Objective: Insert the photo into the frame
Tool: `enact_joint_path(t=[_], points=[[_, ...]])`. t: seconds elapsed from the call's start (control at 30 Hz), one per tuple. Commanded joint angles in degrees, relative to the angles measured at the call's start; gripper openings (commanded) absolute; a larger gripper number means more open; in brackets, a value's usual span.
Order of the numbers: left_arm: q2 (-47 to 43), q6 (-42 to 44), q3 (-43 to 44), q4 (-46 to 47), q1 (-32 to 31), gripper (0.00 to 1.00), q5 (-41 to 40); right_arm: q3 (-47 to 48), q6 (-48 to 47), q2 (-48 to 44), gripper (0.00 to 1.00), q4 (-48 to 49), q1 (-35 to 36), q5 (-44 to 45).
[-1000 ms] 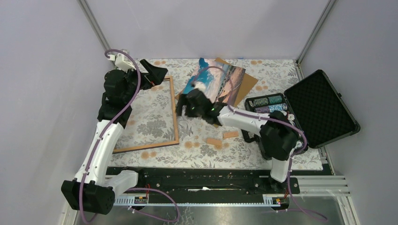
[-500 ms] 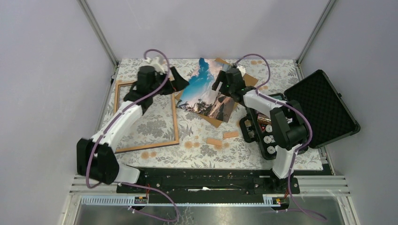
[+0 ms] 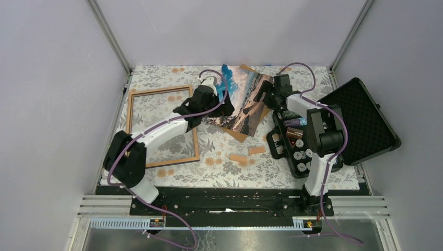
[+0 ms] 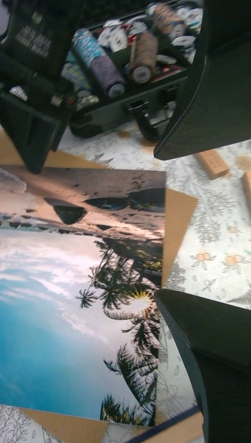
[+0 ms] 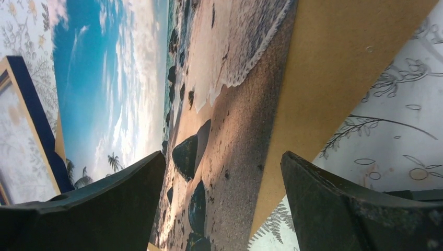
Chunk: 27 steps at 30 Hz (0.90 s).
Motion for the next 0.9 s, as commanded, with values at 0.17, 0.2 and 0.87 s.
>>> enact_joint_path(t=[0.17,0.2,0.87], points=[[9.0,-7.7,0.7,15.9,-0.3,0.99,-11.7,-6.8,1.5,-8.6,0.88,1.6,3.1,-6.4],[9.7,-8.1,0.6,16.9,-0.1,0.99,-11.9,-7.5,1.9,-9.7,0.88,1.7,3.8,-6.6],[13.3,-5.1,-11.4,32.3,-0.6,0.99,-13.3,-30.1,15.8,-23.0,0.81,11.0,8.1,-7.5]])
